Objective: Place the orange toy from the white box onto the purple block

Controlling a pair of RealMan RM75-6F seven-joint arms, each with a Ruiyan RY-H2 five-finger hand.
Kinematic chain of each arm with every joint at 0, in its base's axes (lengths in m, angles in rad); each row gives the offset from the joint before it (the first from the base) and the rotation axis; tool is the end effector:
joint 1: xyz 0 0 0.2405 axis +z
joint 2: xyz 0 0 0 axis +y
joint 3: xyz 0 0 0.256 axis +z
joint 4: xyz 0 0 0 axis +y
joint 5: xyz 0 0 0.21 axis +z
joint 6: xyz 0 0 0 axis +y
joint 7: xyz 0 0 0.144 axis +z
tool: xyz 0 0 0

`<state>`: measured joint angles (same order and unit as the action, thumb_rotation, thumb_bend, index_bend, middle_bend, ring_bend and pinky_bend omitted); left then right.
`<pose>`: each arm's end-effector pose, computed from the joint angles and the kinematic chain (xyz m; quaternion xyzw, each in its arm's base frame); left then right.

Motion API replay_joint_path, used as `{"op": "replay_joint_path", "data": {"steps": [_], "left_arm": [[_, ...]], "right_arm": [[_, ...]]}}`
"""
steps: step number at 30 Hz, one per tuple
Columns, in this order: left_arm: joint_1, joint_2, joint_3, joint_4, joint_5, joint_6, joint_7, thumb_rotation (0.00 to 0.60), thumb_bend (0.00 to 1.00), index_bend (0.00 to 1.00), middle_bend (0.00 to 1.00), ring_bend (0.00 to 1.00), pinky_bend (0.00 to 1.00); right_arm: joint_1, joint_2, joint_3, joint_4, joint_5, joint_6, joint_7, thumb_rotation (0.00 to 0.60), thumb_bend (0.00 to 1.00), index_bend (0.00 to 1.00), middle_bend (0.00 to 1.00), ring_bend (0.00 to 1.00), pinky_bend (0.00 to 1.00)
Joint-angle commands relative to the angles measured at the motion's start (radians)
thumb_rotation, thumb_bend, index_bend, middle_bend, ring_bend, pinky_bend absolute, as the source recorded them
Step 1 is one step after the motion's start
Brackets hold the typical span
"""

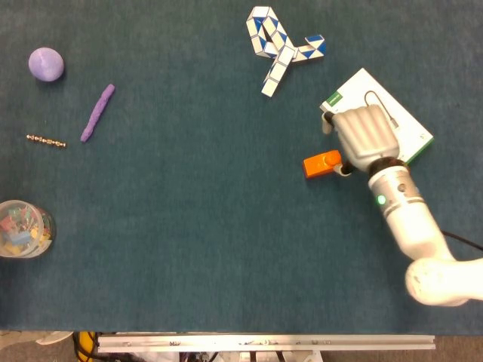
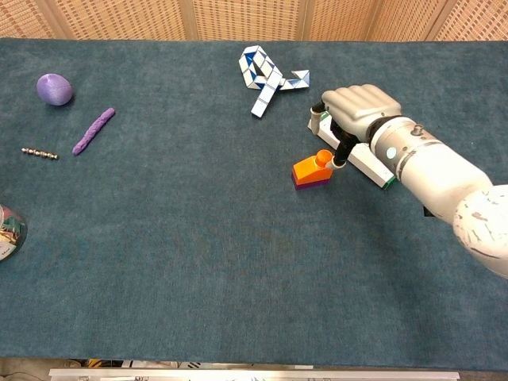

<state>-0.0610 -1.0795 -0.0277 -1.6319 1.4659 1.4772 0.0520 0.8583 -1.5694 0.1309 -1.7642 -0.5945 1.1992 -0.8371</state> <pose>-0.3210 0.1686 0.1680 -0.5977 -0.3890 -0.3464 0.6094 -0.1220 -0.3109 -0.0256 0.7459 -0.3992 0.2471 0.4725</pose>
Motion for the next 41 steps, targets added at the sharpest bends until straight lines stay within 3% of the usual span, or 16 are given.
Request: {"op": "replay_joint_path", "data": {"steps": [1,5,8,19,30,36,41], "left_arm": [[0.003,-0.001,-0.005,-0.003,-0.005,0.006,-0.004,0.600,0.14,0.20,0.23,0.20,0.08],[0.005,0.000,-0.013,-0.006,-0.023,0.009,0.000,0.600,0.14,0.20,0.23,0.20,0.08],[0.005,-0.002,-0.021,-0.011,-0.034,0.013,0.010,0.600,0.14,0.20,0.23,0.20,0.08],[0.004,-0.023,-0.029,-0.016,-0.051,0.016,0.068,0.600,0.14,0.20,0.23,0.20,0.08],[0.019,-0.029,-0.027,-0.032,-0.040,0.049,0.092,0.600,0.14,0.20,0.23,0.20,0.08],[0.018,-0.029,-0.024,-0.053,-0.027,0.052,0.109,0.600,0.14,0.20,0.23,0.20,0.08],[0.015,-0.031,-0.025,-0.063,-0.023,0.050,0.119,0.600,0.14,0.20,0.23,0.20,0.08]], "right_arm": [[-0.047,0.068,-0.023,-0.042,-0.081,0.027,0.060,0.600,0.00,0.42,0.76,0.75,0.85],[-0.105,0.146,-0.044,-0.067,-0.163,0.036,0.155,0.600,0.01,0.42,0.63,0.60,0.71],[-0.153,0.200,-0.066,-0.066,-0.247,0.054,0.229,0.600,0.07,0.42,0.58,0.55,0.68],[-0.332,0.346,-0.150,-0.031,-0.540,0.204,0.409,0.600,0.09,0.42,0.57,0.54,0.66],[-0.504,0.488,-0.191,-0.089,-0.603,0.324,0.449,0.600,0.09,0.42,0.57,0.54,0.66],[-0.573,0.514,-0.206,-0.095,-0.642,0.360,0.467,0.600,0.09,0.42,0.58,0.54,0.66],[-0.611,0.511,-0.187,-0.084,-0.649,0.371,0.499,0.600,0.09,0.42,0.58,0.54,0.66]]}}
